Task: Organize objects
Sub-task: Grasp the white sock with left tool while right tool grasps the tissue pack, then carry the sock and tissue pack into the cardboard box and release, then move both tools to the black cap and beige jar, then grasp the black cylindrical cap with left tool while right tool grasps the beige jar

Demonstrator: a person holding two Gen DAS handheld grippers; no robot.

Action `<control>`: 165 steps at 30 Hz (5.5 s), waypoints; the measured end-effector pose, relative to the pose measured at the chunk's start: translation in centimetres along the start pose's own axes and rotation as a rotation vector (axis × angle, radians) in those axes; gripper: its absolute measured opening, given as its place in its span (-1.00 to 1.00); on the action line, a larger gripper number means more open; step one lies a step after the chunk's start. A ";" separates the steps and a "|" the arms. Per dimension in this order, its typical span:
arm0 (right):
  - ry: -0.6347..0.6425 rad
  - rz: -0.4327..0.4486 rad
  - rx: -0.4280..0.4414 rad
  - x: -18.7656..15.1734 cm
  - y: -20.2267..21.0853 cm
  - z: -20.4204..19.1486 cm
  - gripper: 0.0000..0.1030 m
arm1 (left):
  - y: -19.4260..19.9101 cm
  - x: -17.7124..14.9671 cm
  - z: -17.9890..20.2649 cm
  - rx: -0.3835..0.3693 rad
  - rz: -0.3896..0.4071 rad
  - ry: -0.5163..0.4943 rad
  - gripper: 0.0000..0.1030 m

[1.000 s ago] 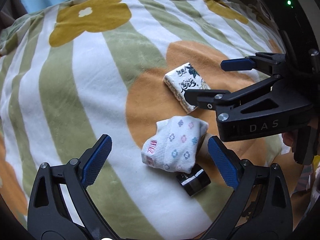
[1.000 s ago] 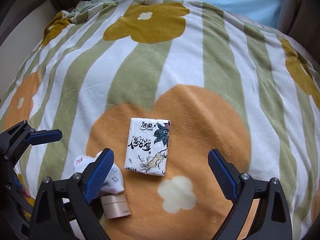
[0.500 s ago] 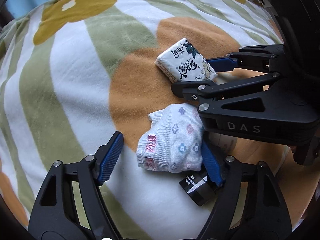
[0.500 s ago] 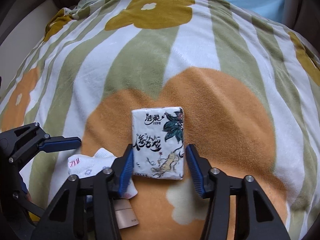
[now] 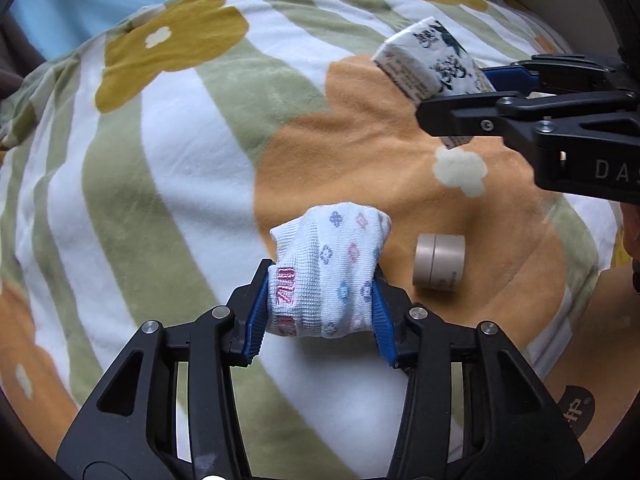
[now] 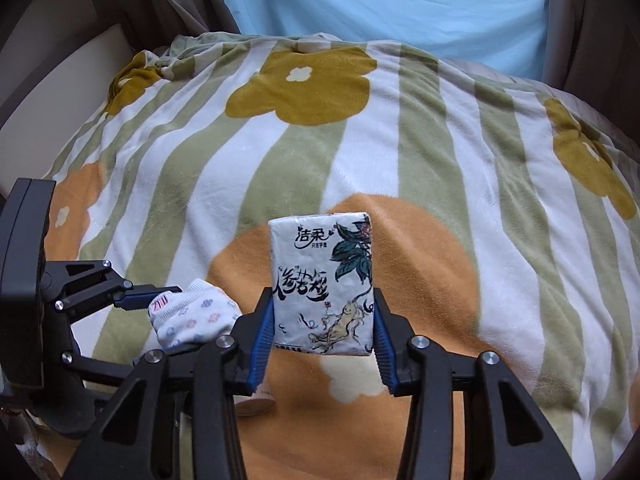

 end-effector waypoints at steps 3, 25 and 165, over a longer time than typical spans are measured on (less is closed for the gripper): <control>-0.015 0.023 0.010 0.5 2.6 0.5 -0.21 | 3.2 0.1 -0.8 0.012 0.048 0.015 -0.20; 0.043 0.110 0.028 -7.1 19.9 3.3 -0.21 | 20.7 -4.9 9.0 0.092 0.281 -0.132 -0.20; 1.093 0.458 0.460 -6.9 6.8 -19.1 -0.40 | -2.3 -4.9 6.8 -0.213 -0.067 -0.305 -0.17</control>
Point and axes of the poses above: each gripper's, at about its wrist camera, not at the fingertips, and y roughly against the way its jaws point, z to its right, x to its top, the point moved 9 cm from there along -y, roughly the way its jaws point, and after that the axes turned 14 degrees about -x, right-handed, at the moved point
